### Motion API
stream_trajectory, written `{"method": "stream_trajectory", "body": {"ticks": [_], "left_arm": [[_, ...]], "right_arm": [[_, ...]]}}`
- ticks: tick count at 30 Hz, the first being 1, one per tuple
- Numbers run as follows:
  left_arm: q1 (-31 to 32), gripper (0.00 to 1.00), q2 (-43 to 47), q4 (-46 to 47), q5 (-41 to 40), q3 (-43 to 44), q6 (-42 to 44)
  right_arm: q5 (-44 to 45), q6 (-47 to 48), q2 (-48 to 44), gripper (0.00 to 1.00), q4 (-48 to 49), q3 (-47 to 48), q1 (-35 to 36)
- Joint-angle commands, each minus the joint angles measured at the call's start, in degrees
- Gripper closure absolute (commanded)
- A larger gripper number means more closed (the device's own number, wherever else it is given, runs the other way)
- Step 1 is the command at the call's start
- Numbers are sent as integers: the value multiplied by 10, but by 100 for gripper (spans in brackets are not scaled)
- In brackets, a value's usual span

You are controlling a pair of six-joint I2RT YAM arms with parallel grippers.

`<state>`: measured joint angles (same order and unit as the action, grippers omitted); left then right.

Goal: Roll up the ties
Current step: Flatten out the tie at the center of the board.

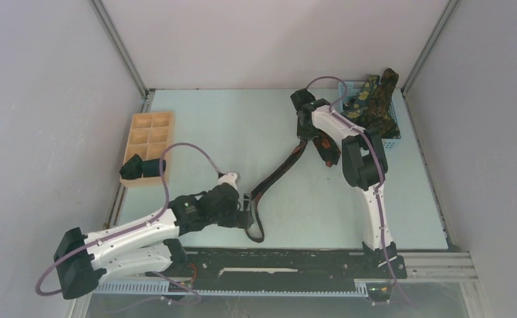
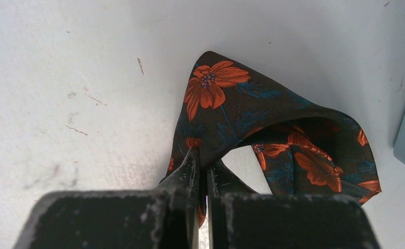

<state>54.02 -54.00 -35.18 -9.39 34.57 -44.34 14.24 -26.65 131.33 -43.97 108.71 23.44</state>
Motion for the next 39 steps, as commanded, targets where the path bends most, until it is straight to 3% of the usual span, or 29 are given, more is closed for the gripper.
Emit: {"method": "stream_trajectory", "body": {"ticks": [1,2,3,4,6,18,20,21,24,27,32,39], "left_arm": [[82,1,-18,22,-39,18,-37],[96,2,-32,32,-39,19,-37],[109,1,-47,37,-42,22,-37],[121,2,-65,40,-45,27,-37],[142,1,-105,38,-57,44,-37],[212,3,-326,-23,-126,161,-46],[215,11,-346,-25,-128,168,-48],[215,21,-353,-27,-132,169,-51],[214,65,-362,-30,-143,167,-54],[214,97,-346,-20,-140,170,-35],[170,100,-236,46,-81,129,17],[-92,100,45,143,87,-82,-16]], "right_arm": [[-17,24,4,96,2,28,-2],[-18,27,1,92,2,27,-2],[-19,28,-4,84,1,26,-3],[-19,29,-10,69,0,22,-4],[-22,29,-25,56,0,12,-6],[-48,18,-165,49,26,-115,-8],[-52,15,-189,49,30,-140,-8],[-54,14,-200,49,33,-153,-8],[-62,9,-238,48,45,-201,-8],[-68,3,-265,48,56,-239,-8],[-79,-2,-294,48,58,-273,-7],[-87,-2,-330,49,54,-305,1]]}}
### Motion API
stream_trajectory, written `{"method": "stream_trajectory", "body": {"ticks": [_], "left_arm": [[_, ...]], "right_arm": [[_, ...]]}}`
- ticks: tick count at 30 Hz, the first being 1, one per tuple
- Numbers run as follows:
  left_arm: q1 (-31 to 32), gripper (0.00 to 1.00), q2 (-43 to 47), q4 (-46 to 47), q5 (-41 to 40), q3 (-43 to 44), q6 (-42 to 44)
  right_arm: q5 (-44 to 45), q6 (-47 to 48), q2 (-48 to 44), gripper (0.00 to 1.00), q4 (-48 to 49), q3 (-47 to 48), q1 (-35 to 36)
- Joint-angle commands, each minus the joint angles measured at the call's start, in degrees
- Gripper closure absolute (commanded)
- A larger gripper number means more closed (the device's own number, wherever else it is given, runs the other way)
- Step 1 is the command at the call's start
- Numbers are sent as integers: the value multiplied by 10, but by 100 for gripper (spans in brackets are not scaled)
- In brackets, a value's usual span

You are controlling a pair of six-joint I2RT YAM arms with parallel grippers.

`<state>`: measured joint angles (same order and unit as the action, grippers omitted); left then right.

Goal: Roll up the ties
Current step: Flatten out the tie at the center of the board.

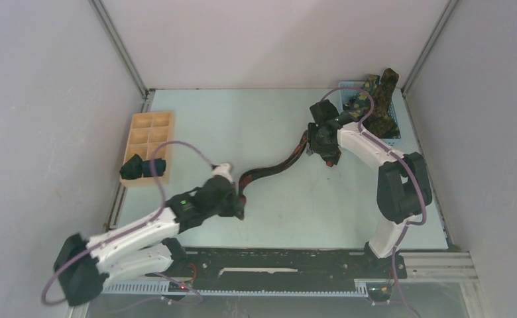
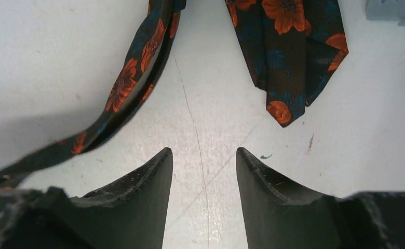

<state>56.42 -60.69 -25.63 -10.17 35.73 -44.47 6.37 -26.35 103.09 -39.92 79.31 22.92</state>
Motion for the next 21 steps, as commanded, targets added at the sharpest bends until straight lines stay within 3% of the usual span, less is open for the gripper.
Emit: {"method": "stream_trajectory", "body": {"ticks": [1,3,6,16,19,21], "left_arm": [[-152,100,142,43,120,-114,-24],[-232,100,185,42,157,-156,-46],[-303,100,217,54,201,-214,-73],[-405,98,248,59,219,-270,-116],[-438,87,255,48,213,-272,-126],[-459,68,264,45,215,-275,-133]], "right_arm": [[-9,-4,-49,49,11,-13,8],[-9,-4,-50,49,9,-18,15],[-10,-4,-46,49,10,-24,25],[-7,-2,-34,50,0,-34,64],[-5,-4,-45,50,2,-48,72],[-5,-4,-52,50,3,-58,75]]}}
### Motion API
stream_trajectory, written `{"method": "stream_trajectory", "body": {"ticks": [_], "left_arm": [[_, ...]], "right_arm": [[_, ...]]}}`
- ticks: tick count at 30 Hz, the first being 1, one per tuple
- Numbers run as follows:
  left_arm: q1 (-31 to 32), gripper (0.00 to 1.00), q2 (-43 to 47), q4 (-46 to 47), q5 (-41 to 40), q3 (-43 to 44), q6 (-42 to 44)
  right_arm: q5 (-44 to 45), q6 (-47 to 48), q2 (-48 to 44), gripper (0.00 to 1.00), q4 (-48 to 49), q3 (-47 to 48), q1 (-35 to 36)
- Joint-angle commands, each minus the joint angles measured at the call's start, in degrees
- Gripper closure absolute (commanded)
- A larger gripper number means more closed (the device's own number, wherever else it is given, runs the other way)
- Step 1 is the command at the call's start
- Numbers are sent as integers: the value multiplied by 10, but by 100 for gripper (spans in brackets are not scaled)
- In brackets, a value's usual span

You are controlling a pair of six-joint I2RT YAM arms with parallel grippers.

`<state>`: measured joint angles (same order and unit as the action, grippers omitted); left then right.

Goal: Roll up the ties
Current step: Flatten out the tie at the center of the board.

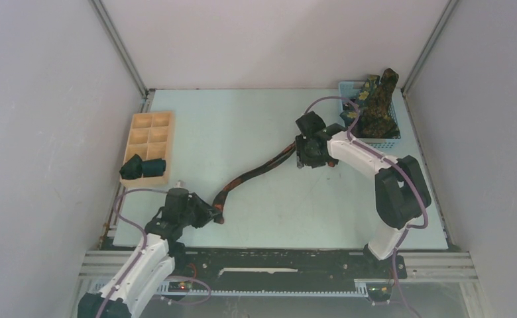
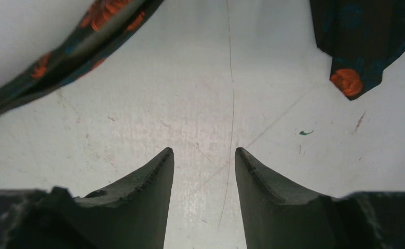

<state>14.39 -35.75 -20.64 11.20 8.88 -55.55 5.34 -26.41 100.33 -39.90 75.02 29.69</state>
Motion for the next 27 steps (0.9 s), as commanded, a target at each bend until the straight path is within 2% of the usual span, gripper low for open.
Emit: {"method": "stream_trajectory", "body": {"ticks": [1,4,8,13,18,21,27], "left_arm": [[-44,60,21,-9,1,-8,-24],[-49,39,47,-38,-21,6,-26],[-47,20,95,-69,-46,34,-6],[-41,5,108,-71,-65,68,19],[14,4,17,-55,-118,136,87],[83,5,-110,-51,-173,212,156],[184,6,-340,-40,-212,377,286]], "right_arm": [[7,-3,-29,50,4,-20,8],[14,-2,-46,50,8,-38,7],[18,-2,-66,50,14,-54,7],[32,-10,-98,49,53,-89,4],[-16,-15,-120,49,133,-142,4],[-37,-21,-115,50,147,-150,4],[-41,-30,-149,50,152,-182,-17]]}}
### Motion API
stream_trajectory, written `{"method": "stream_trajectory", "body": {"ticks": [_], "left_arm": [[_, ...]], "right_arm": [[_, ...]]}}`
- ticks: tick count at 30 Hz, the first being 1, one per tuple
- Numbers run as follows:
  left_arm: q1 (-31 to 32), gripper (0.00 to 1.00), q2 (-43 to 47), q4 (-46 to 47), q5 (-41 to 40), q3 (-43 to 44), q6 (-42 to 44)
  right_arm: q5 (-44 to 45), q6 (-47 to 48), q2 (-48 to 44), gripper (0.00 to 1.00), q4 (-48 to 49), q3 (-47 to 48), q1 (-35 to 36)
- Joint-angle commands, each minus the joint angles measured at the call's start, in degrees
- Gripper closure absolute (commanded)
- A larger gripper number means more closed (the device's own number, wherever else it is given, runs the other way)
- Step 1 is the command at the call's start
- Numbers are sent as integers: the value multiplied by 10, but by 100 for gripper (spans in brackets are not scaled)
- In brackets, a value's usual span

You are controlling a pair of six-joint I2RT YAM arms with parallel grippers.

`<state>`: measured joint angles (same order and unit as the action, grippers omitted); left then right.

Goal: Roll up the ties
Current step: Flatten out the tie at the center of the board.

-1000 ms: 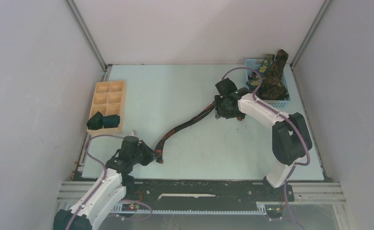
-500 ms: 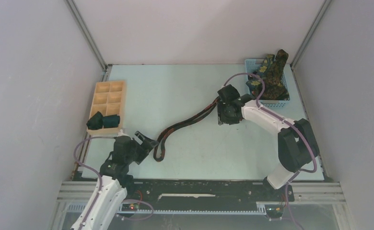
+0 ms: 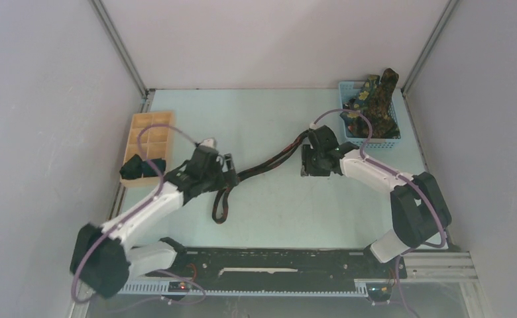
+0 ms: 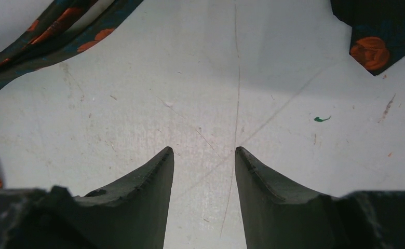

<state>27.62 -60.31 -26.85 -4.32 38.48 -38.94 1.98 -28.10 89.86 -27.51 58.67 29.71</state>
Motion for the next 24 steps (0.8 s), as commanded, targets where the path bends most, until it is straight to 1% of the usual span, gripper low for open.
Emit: {"method": "stream_trajectory", "body": {"ticks": [1,3,4,11,15,17,22,24], "left_arm": [[71,6,-123,26,-78,99,143],[102,5,-171,33,-115,135,185],[109,5,-194,32,-120,152,200],[112,4,-314,63,-64,219,278],[113,5,-382,60,-60,257,300],[113,11,-411,61,-56,272,309],[113,32,-453,62,-33,295,318],[113,49,-460,64,-23,296,318]], "right_arm": [[-9,-14,-55,50,28,-28,-23],[-13,-14,-80,50,27,-46,-36],[-13,-12,-93,50,25,-56,-43],[-45,-2,-166,50,10,-97,-71],[-53,4,-187,50,0,-102,-77],[-61,7,-193,50,-2,-102,-78],[-70,10,-202,50,-9,-102,-80],[-72,10,-204,50,-11,-102,-79]]}}
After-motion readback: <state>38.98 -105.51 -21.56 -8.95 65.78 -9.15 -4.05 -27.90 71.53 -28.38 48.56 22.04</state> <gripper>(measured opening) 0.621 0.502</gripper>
